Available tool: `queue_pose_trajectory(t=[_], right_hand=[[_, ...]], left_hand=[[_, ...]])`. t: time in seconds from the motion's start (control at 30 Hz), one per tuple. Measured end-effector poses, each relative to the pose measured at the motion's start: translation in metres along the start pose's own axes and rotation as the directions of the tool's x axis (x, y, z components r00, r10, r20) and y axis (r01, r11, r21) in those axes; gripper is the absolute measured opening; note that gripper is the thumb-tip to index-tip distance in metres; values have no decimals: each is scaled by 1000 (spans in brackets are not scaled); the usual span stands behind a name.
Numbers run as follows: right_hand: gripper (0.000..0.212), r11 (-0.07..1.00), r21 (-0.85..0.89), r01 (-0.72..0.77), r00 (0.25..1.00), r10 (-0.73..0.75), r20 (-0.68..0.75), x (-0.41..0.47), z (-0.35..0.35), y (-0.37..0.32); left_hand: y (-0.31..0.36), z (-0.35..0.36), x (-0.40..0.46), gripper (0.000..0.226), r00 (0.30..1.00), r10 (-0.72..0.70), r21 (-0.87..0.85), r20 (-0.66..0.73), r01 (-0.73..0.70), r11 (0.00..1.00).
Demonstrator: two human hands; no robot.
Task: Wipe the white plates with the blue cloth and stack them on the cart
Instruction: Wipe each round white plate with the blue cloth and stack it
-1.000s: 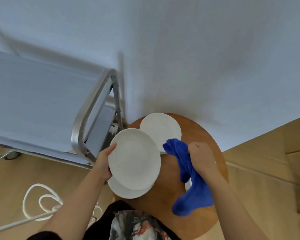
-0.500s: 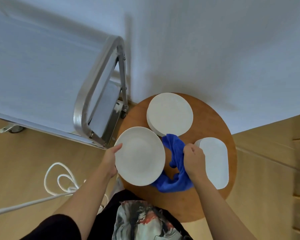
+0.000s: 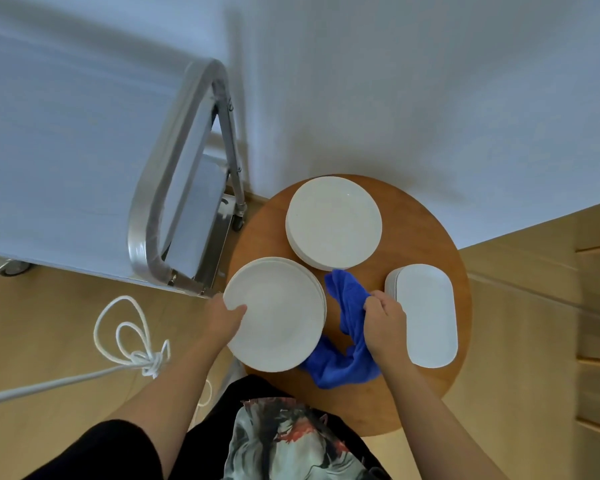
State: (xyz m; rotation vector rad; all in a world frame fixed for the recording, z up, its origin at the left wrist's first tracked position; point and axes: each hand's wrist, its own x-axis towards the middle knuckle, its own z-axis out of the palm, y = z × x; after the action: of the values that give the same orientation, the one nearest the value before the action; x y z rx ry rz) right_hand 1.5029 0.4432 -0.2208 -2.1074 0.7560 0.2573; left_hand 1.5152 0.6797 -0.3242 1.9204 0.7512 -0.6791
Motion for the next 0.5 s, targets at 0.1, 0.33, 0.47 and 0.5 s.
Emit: queue_pose_trajectory(t=[0.1,0.33,0.47,0.5], right_hand=[[30,1000,-7,-3,1000,3,4,3,4,2],[18,998,-44,37,999,-36,32,10,9,0],[62,999,-18,-39,992,41,121,19,11,-11],[61,999,-13,-45,988,47,148,22,11,-14]], left_hand=[[3,1,1,39,997,46,223,-68,-30,974],[26,5,12,49,990,136,509,-30,-101,855],[66,15,32,39,967,254,551,-2,-211,807],[77,18,38,33,960,280,500,25,-255,828]])
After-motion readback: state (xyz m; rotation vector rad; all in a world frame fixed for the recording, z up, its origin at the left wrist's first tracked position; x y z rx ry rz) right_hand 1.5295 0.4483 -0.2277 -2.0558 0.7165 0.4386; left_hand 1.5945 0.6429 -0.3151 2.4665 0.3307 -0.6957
